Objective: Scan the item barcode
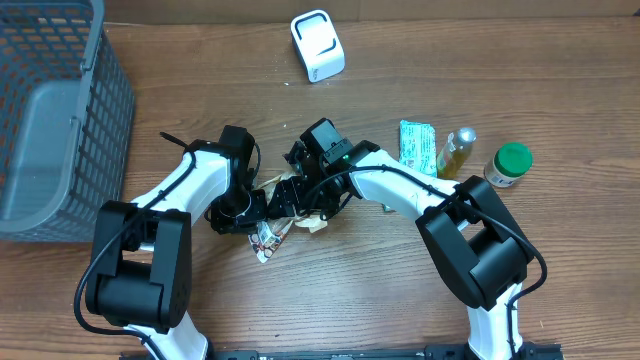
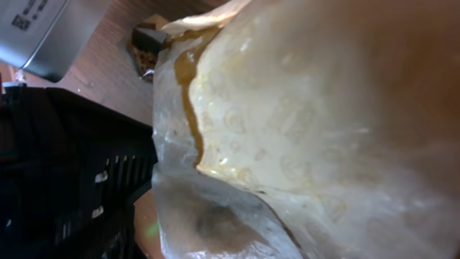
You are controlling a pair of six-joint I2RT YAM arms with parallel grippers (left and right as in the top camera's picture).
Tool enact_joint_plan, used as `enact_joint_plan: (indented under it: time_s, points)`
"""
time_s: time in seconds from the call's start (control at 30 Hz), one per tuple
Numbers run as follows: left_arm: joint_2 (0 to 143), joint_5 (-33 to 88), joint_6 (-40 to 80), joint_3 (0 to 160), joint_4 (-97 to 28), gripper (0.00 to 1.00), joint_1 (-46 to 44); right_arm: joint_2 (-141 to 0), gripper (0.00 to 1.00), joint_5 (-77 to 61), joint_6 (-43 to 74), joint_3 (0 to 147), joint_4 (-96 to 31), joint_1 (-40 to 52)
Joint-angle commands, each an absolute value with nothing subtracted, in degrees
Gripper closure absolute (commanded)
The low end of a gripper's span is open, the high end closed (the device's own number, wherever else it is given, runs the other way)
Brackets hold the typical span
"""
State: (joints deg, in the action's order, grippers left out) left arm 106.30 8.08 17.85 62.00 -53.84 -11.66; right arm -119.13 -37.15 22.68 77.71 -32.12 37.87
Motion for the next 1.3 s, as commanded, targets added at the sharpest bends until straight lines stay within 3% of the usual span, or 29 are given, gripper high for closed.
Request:
enact_joint_plan:
  time_s: [0.0,0.1,0.17,0.27,0.4,0.77,0.87,1.27]
  points:
    - [107.9,7.0,18.4,61.1,-52.6,0.95,-12.2,-117.8,0.3,-40.1,22.7,77.3,-31.7,38.0]
    - [107.9,7.0,18.4,61.1,-52.1,0.95,-12.2,-117.8,0.39,-40.1,22.7,77.3,-31.5,38.0]
    - [107.9,7.0,18.4,61.1,-51.9,0.93,-12.2,-117.8,0.58,-40.1,22.7,77.3,-31.6,38.0]
    - [107.9,7.0,18.4,61.1,-52.0,0.92,-12.2,-117.8,0.66,-40.1,22.7,77.3,-31.6,38.0]
    - [107.9,7.0,18.4,61.1,-51.9,0.91,-12.2,-117.8,0.85,-40.0,22.5,77.3,-31.7,38.0]
    - [107.9,7.5,17.8,63.8,-55.1,0.96,-11.9,-117.8,0.87,-40.3,22.1,77.3,-33.1,37.8]
    - [107.9,7.5,16.7,67.3,-57.4,0.96,-11.9,-117.8,0.96,-40.8,22.1,77.3,-33.1,37.8]
    - [107.9,4.1,15.2,88.4,-70.2,0.96,-10.0,-117.8,0.96,-39.0,17.5,77.3,-35.6,37.8]
